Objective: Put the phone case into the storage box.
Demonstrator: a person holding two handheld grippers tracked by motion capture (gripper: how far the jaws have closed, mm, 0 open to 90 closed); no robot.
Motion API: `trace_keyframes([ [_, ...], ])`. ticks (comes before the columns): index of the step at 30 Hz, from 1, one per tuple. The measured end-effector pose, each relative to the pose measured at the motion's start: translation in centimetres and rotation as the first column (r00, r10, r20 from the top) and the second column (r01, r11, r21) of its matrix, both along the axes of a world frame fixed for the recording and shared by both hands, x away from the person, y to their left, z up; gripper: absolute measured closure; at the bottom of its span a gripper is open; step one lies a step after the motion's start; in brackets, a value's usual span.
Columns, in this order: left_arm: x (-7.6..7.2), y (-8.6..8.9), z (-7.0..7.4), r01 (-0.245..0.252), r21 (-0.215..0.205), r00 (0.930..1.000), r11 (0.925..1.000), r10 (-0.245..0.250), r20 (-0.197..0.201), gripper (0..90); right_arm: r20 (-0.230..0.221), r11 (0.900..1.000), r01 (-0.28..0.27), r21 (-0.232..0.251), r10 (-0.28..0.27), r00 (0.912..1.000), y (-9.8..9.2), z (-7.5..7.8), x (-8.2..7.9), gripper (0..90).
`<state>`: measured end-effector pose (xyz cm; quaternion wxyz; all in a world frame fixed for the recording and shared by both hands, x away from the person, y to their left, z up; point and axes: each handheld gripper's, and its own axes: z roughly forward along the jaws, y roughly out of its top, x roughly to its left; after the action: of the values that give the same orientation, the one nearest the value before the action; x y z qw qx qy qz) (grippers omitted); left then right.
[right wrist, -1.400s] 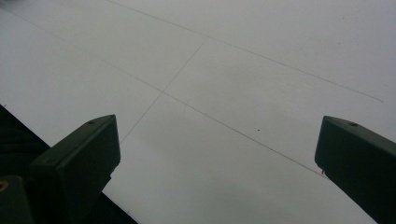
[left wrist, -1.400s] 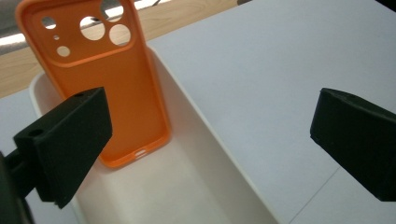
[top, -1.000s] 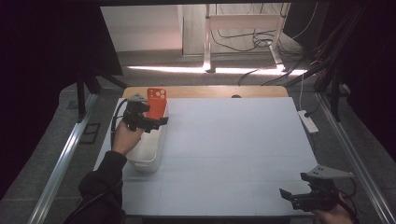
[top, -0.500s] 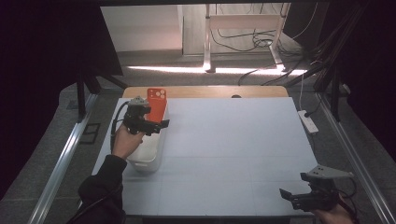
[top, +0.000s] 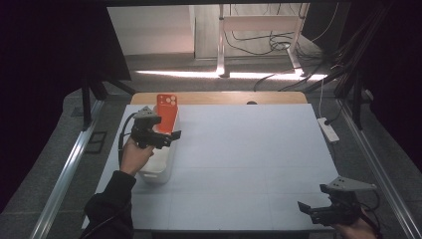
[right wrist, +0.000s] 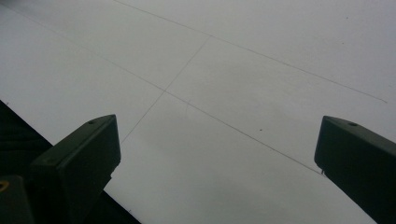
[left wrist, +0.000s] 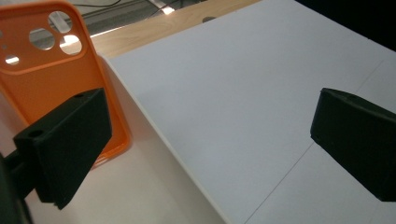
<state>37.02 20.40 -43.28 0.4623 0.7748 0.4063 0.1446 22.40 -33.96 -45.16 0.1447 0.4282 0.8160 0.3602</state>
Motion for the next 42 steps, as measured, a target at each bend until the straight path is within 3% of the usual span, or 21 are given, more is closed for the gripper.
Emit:
trace_keyframes([
  [18,-1.6,-0.1,-0.3,0.001,-0.006,1.0,1.0,-0.001,-0.01,0.0,0.011,1.0,-0.008,-0.004,0.008,0.9999,0.1,0.0,-0.1,0.1],
  [42,-4.3,-0.6,-0.5,0.029,0.003,0.9993,0.9996,-0.029,0.024,0.0,0.008,1.0,-0.005,-0.003,0.005,1.0,0.0,0.0,-0.1,0.0],
])
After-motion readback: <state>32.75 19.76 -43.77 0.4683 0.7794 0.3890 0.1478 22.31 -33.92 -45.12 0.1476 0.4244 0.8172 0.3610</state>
